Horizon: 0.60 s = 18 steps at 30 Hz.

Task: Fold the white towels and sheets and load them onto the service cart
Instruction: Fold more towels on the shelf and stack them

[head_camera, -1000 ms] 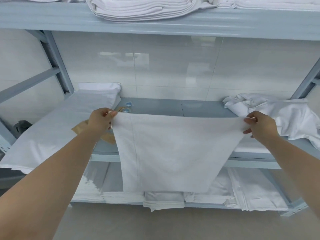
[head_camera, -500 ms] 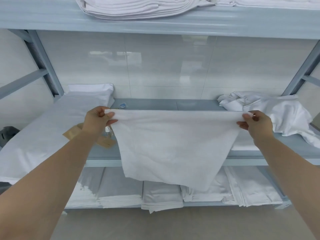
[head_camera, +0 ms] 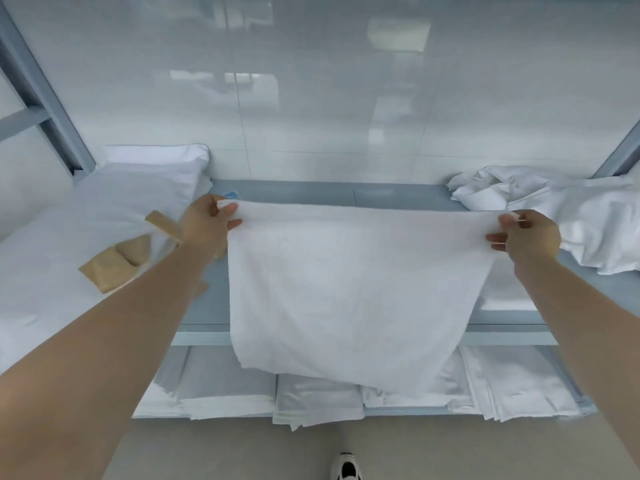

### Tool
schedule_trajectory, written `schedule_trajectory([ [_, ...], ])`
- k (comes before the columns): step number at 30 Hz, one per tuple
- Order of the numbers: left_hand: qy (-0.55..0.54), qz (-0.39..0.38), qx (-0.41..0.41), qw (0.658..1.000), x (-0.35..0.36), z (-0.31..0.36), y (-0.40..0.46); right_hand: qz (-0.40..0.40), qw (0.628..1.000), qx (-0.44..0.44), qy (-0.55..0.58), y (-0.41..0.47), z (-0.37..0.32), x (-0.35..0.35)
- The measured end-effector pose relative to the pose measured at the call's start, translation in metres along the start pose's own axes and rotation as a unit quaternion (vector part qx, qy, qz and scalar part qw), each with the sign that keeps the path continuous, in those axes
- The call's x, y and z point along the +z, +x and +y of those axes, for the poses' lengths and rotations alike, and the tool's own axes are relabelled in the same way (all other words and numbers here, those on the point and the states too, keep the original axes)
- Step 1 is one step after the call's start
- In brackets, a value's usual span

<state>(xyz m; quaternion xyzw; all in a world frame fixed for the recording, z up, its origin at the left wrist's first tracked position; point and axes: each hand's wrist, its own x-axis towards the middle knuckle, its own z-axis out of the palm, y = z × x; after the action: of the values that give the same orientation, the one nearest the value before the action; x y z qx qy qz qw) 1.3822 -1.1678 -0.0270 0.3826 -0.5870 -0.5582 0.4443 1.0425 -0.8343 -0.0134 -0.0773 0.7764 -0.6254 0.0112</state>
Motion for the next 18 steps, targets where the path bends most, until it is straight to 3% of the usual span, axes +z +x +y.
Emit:
schedule_trajectory([
  [14,0.094,0.035,-0.012,0.995,0.093,-0.16,0.172,-0.02,0.999,0.025,0.004,0.184,0.129,0.164],
  [18,0.201,0.051,0.02,0.978,0.112,-0.191,0.193,-0.054,0.998,0.014,0.008,0.22,0.163,0.197],
])
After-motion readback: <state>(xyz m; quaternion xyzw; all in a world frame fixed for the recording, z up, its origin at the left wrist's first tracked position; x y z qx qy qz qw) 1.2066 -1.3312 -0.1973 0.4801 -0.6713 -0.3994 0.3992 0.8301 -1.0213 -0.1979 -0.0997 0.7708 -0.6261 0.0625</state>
